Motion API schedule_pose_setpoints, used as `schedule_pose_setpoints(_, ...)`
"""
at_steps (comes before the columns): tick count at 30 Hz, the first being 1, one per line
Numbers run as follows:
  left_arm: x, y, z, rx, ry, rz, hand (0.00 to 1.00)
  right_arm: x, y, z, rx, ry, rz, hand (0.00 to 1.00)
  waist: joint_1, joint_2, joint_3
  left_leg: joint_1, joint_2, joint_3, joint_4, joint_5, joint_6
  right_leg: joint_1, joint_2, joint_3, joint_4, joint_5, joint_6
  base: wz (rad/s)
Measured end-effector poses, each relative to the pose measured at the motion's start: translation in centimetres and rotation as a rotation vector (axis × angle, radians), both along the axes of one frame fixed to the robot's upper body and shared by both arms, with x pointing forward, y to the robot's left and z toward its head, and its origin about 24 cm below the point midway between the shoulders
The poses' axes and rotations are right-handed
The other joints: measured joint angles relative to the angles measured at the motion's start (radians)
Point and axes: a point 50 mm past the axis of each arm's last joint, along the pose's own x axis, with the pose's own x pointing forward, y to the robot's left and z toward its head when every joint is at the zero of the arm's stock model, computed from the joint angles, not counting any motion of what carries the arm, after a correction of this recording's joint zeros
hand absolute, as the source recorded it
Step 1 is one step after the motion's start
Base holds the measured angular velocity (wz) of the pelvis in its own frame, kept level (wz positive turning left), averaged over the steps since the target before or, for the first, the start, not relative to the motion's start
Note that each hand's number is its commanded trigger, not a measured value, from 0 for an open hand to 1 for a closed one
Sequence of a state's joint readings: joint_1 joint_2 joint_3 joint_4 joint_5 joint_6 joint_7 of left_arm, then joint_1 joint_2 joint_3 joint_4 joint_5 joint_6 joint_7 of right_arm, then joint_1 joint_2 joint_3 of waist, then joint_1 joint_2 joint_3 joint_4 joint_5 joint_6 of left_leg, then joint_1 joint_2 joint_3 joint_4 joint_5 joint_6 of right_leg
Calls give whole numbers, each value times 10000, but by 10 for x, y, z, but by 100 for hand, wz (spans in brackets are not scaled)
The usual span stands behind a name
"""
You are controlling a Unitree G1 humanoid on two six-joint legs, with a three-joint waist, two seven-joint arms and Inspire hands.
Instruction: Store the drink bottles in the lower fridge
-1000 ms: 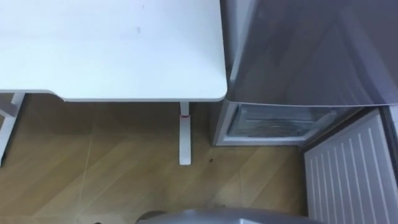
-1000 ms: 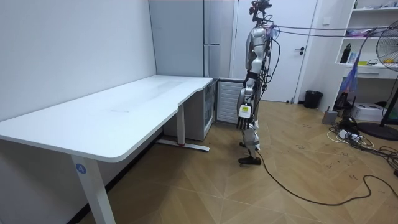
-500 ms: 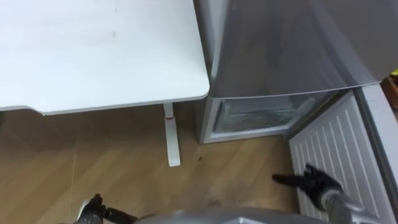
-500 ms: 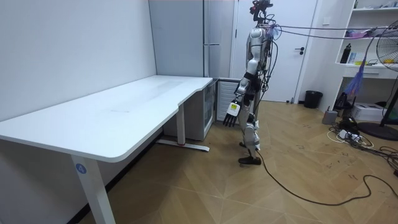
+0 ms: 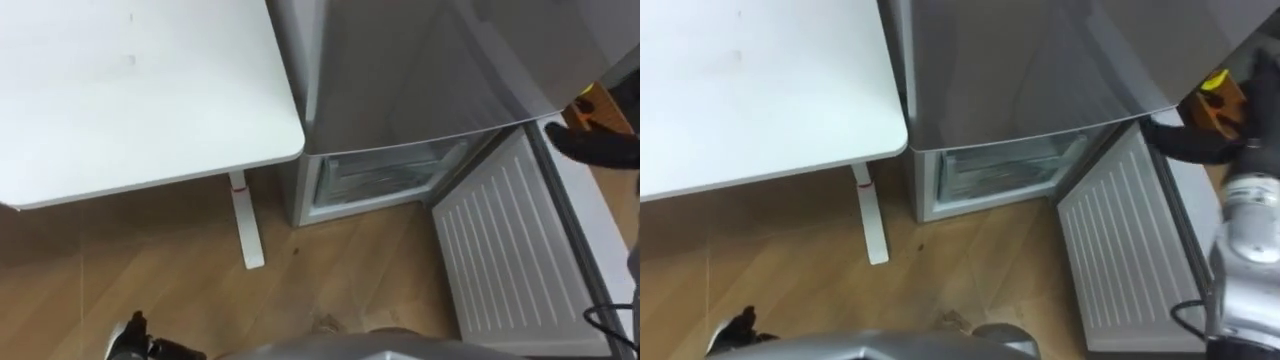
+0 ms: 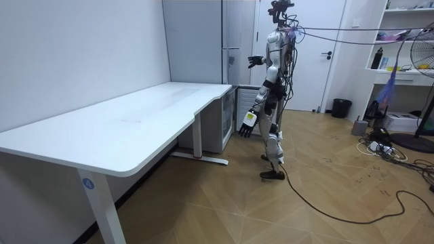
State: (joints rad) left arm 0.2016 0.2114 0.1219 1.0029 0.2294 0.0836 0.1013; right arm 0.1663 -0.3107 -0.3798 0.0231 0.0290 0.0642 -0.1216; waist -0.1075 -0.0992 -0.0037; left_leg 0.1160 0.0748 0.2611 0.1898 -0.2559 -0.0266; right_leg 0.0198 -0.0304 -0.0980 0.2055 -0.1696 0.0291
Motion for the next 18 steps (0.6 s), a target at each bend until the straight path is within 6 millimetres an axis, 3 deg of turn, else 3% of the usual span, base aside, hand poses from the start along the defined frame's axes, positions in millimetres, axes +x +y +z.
schedule_pose_setpoints(4,-4,0,0,6,118,33,0,0,-16,18,-515,-576,-739,0,-65,-2,16,1,13,99,-25,0,0,20,31,113,-6,58,-12,-9)
schedule_pose_setpoints(10,-14,3,1,50,331,199,0,-9,-36,22,167,-1183,-1934,0,-425,-66,18,13,15,92,-29,1,1,29,25,116,20,59,-12,1)
schedule_pose_setpoints(13,-19,6,4,171,311,407,0,-20,-54,9,780,-908,-3062,0,-572,-142,17,11,17,93,-24,2,2,0,32,123,16,60,-13,0)
schedule_pose_setpoints(18,-19,11,6,288,188,717,0,-46,-79,-35,2064,920,-4893,0,-613,-284,46,-11,19,124,-94,-2,2,-27,39,137,32,60,-13,-1)
